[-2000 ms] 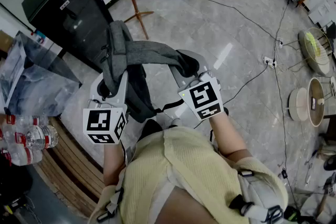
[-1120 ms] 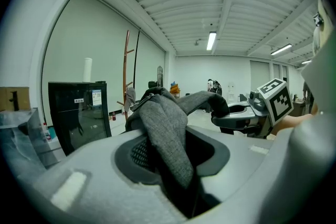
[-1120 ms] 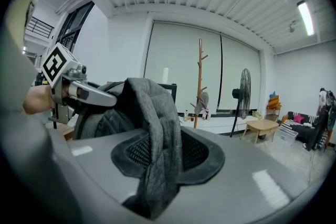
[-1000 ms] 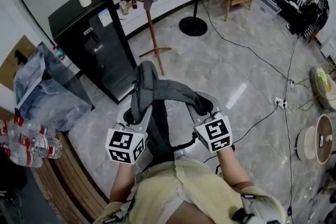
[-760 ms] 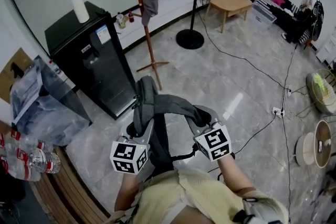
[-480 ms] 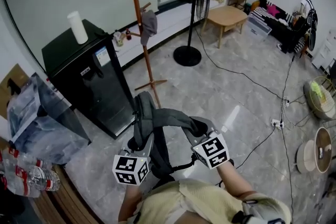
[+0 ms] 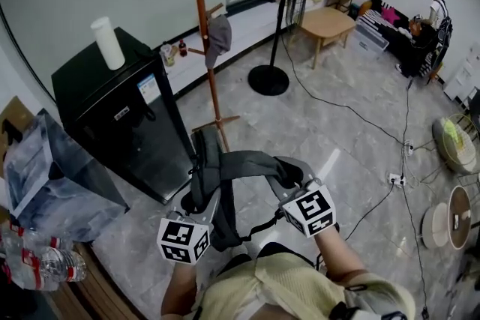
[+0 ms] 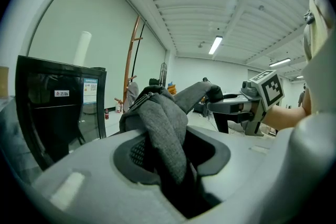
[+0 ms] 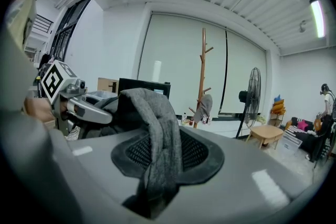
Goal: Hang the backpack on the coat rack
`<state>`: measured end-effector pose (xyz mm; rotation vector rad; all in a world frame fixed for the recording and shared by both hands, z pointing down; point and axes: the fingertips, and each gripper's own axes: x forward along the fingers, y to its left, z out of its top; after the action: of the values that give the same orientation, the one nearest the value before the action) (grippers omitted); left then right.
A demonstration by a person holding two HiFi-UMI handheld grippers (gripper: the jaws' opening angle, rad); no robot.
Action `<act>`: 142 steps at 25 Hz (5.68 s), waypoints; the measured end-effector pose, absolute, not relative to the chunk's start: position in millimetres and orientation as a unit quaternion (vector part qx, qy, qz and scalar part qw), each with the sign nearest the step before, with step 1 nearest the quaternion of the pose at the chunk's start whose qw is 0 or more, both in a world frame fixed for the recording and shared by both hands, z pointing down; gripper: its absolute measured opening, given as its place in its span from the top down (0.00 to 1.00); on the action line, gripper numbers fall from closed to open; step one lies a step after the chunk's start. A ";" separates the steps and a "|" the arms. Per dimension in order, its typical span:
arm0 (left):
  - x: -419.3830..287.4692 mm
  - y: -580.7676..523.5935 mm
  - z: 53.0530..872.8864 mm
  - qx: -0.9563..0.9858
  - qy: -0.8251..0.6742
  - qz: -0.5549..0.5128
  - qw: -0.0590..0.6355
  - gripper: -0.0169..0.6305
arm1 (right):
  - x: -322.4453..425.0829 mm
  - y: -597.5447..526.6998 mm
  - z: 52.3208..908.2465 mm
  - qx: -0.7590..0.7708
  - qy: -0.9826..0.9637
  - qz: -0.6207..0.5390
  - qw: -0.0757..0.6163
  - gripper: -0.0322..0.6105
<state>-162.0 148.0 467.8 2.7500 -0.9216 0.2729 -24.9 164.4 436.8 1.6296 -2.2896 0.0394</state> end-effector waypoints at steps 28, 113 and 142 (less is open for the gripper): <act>-75.7 -55.7 394.9 0.893 -0.438 0.078 0.069 0.76 | 68.9 -63.3 386.9 0.471 -0.875 -0.020 0.112 0.77; -101.5 -409.7 134.9 0.818 -0.566 -0.015 -0.098 0.71 | 9.0 -467.4 73.2 0.303 -0.941 -0.124 0.089 0.77; -70.4 -438.0 176.2 0.851 -0.523 -0.023 -0.043 0.59 | 10.5 -482.7 100.2 0.339 -0.928 -0.138 0.067 0.72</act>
<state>-70.4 -438.0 176.2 2.7486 -1.6888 -0.0733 10.5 -482.7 100.2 1.0210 -2.7986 -0.4165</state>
